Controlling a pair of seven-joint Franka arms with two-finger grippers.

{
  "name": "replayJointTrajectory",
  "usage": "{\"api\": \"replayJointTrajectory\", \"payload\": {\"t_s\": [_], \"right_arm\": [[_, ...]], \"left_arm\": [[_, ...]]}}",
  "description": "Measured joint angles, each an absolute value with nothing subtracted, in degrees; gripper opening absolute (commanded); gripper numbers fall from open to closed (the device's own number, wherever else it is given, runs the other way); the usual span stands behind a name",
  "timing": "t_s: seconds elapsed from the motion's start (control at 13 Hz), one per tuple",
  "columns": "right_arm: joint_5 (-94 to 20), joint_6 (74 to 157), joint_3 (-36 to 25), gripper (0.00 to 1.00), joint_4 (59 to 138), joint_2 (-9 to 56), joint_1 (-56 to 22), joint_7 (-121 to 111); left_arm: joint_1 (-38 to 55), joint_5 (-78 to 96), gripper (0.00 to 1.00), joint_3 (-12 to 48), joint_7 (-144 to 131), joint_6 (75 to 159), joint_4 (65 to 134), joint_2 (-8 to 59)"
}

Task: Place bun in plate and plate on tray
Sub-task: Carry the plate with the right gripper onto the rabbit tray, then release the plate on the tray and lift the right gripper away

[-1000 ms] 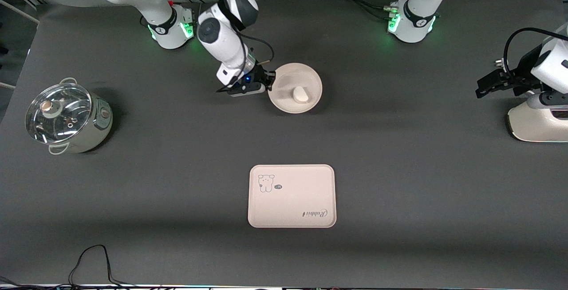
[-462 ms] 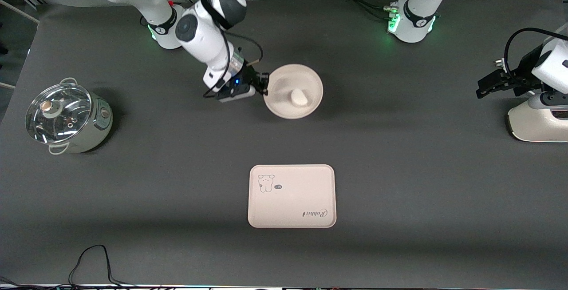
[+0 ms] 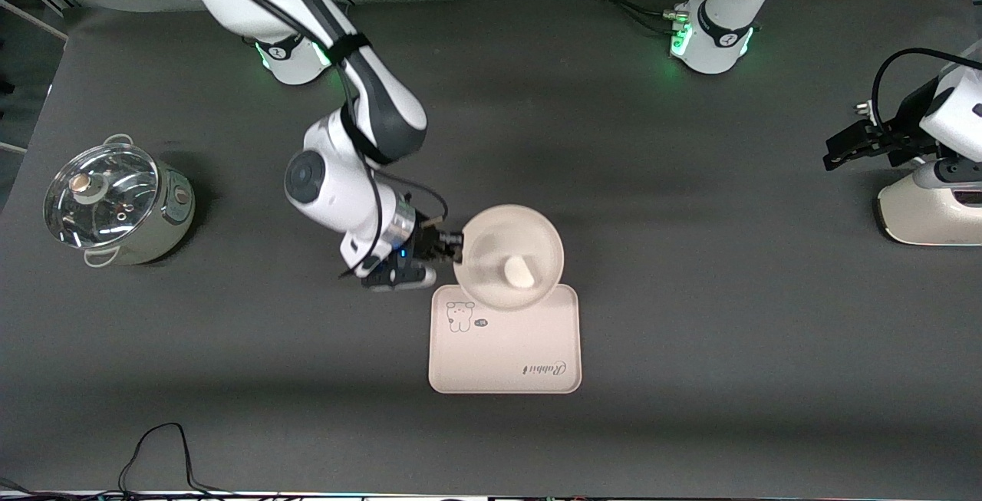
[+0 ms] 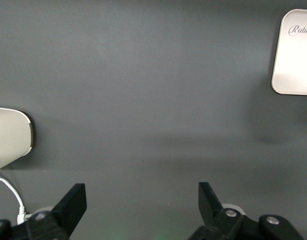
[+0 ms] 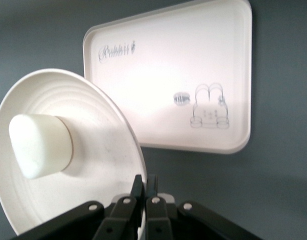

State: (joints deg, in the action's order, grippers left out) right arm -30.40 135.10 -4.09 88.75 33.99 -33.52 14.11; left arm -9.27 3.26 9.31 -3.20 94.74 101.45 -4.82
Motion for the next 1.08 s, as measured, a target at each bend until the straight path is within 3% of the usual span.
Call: {"api": "replayJointTrajectory", "payload": {"t_s": [0.15,0.38,0.92,1.0,1.08], "right_arm": [[-30.34,132.39,-6.02,0.0,76.41,42.29,-33.47,14.12],[-30.35,132.1,-6.95,0.0,66.44,51.12,-33.49,14.32],[-30.48,134.64,-7.76,0.0,63.64,60.65,-32.98,14.6],[-30.65,134.91,-7.76,0.19,63.58,61.23,-32.98,14.65],[-31.24,134.95,-7.76,0.71,63.4,61.34,-32.97,14.73]], "left_arm": [[-9.14,3.29,1.0,9.39,-3.2,95.17,101.44,-4.82],[-9.06,3.3,1.0,9.63,-3.2,95.23,101.43,-4.82],[-9.02,3.32,1.0,9.73,-3.2,95.27,101.05,-4.72],[-9.02,3.32,1.0,9.73,-3.2,95.27,100.58,-4.54],[-9.02,3.32,1.0,9.73,-3.2,95.26,99.89,-4.23]]}}
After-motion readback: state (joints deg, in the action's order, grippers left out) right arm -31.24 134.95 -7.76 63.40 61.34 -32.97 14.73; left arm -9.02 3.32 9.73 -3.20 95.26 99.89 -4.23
